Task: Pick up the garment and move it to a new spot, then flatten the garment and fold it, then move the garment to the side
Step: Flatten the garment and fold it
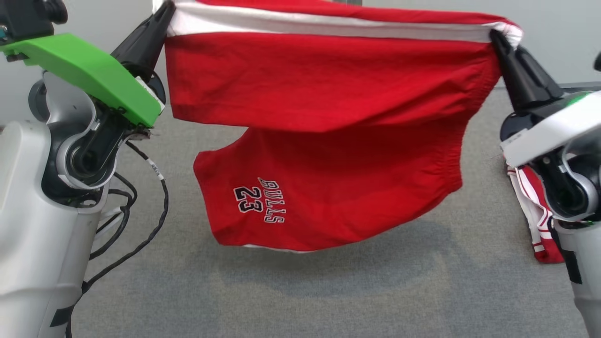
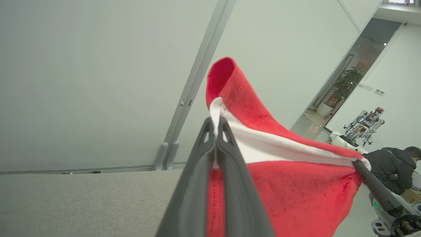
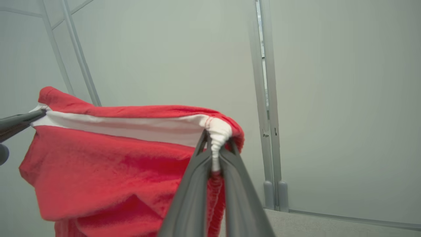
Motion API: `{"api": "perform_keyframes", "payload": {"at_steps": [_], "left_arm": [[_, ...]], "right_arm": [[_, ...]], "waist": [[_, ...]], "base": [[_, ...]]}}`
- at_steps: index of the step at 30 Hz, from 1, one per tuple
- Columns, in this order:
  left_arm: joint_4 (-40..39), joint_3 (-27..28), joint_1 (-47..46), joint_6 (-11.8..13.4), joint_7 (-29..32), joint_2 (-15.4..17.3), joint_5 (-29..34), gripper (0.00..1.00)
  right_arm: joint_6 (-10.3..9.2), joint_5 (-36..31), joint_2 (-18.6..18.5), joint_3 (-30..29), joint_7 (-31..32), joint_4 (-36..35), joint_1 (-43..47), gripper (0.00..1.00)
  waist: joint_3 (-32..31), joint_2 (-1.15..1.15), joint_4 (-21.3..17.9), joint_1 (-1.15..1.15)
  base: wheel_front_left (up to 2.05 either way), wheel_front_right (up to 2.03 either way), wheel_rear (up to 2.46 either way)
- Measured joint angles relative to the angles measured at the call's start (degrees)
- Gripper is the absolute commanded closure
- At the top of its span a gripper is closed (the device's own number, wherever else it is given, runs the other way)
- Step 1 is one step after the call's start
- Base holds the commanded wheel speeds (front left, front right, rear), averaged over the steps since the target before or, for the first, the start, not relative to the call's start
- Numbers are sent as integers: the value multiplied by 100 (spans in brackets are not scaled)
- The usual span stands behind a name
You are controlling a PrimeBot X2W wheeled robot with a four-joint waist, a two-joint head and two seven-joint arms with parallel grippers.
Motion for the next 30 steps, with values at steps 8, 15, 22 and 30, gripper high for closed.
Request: {"api": "perform_keyframes", "payload": {"at_steps": [8,15,22,30], "left_arm": [[1224,18,-738,60,-599,-87,565,100],[2293,59,-1943,-356,-1859,-452,1090,100],[3165,16,-1590,-909,-2395,-764,964,100],[3871,-132,-440,-1310,-2898,-994,731,100]], "right_arm": [[0,-449,354,508,-222,1308,-1377,100],[0,-1401,761,665,-1812,2840,-3053,100],[0,-1317,903,1322,-2230,4143,-2850,100],[0,-666,797,2130,-2484,4892,-2212,100]], "waist": [[489,0,-56,0],[1055,0,-144,0],[1505,0,-144,0],[1879,0,-39,0]], "base": [[0,0,0],[0,0,0],[0,0,0],[0,0,0]]}}
